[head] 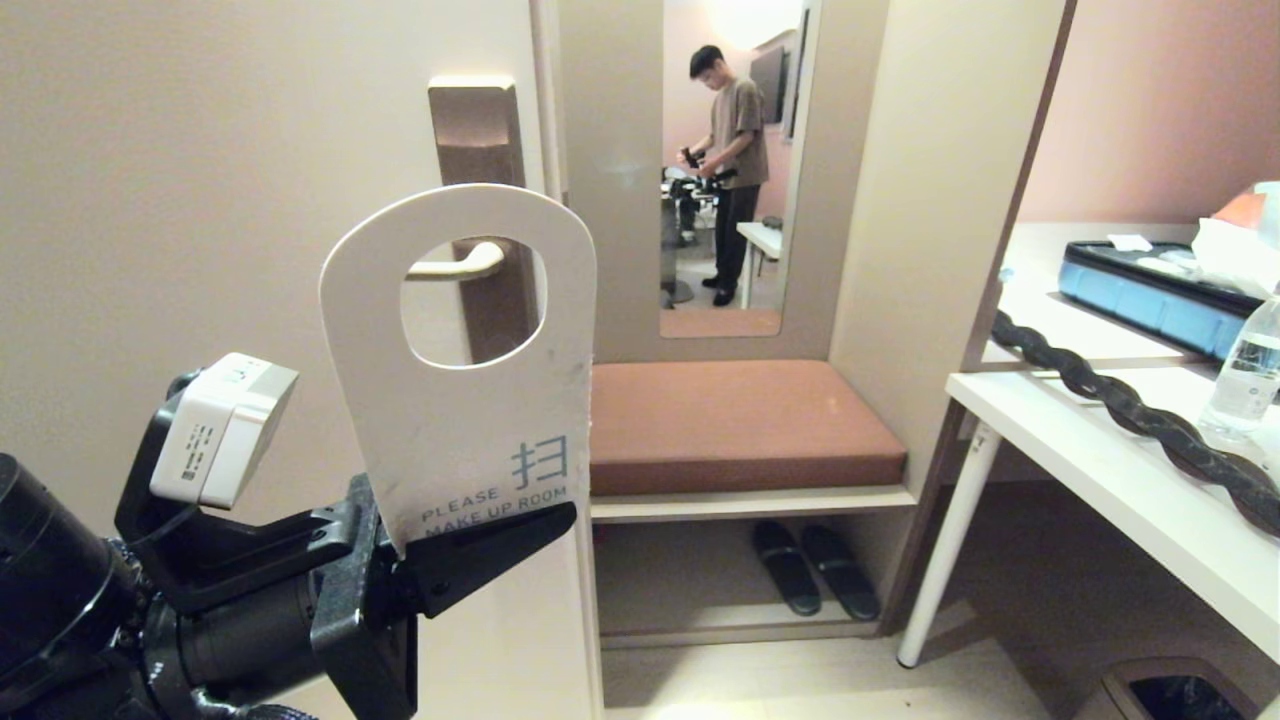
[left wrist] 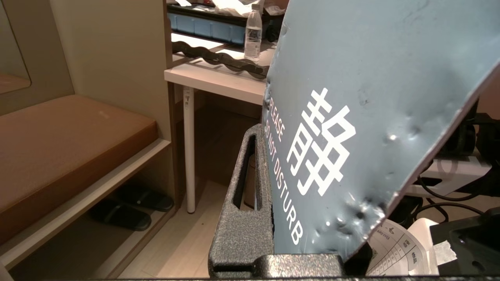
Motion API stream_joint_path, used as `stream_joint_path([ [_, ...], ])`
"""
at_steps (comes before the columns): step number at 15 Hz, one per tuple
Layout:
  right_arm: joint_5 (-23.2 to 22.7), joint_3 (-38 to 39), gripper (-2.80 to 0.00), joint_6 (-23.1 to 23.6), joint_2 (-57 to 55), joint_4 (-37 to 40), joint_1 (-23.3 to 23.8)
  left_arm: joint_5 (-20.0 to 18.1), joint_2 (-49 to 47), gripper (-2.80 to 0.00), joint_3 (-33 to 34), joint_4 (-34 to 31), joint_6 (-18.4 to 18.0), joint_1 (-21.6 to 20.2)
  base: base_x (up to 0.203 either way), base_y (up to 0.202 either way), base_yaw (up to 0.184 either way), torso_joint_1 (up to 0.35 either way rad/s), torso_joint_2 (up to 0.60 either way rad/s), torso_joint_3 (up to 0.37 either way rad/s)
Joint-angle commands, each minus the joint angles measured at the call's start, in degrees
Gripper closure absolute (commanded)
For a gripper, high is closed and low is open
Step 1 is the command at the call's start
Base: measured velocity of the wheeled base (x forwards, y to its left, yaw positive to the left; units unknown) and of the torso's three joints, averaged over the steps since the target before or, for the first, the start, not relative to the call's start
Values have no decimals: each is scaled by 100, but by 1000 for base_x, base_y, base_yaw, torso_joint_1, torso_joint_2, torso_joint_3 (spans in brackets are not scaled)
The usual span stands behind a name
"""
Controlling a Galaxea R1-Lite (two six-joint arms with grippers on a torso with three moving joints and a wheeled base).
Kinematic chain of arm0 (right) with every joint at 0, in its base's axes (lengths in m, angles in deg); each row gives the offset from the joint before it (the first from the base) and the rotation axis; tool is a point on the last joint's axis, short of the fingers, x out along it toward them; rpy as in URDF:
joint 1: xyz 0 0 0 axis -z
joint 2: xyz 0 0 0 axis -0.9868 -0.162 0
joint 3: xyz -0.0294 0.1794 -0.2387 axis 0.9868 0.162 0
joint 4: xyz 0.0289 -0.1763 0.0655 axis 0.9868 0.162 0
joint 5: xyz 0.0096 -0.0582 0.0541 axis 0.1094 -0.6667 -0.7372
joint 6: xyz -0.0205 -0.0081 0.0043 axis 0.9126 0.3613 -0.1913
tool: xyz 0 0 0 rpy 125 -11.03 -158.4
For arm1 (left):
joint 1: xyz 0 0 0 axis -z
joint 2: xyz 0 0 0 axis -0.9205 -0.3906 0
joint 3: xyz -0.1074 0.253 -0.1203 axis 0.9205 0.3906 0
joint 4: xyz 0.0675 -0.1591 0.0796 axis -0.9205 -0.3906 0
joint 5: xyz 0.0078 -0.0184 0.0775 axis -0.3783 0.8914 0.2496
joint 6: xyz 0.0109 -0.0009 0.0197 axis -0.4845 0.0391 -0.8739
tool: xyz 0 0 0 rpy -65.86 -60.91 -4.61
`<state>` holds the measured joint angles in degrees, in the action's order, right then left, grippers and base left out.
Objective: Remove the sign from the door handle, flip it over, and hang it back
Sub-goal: Hang the sign back with the other side facing out
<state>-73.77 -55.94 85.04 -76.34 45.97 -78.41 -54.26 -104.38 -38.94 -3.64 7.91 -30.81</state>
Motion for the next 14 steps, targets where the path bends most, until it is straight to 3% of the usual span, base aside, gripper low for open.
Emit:
stream_joint_path([
  [1,-18,0,0,51,256,12,-201,-8,-11,0,7,39,10,-7,0,0,0,0,0,0],
  [3,-22,0,0,72,545,12,-558,-8,-28,0,15,39,10,-16,0,0,0,0,0,0],
  [5,-22,0,0,72,816,12,-611,-8,-55,0,7,39,10,-25,0,0,0,0,0,0],
  [14,-22,0,0,67,1821,12,-304,-26,-55,0,-2,39,10,-16,0,0,0,0,0,0],
])
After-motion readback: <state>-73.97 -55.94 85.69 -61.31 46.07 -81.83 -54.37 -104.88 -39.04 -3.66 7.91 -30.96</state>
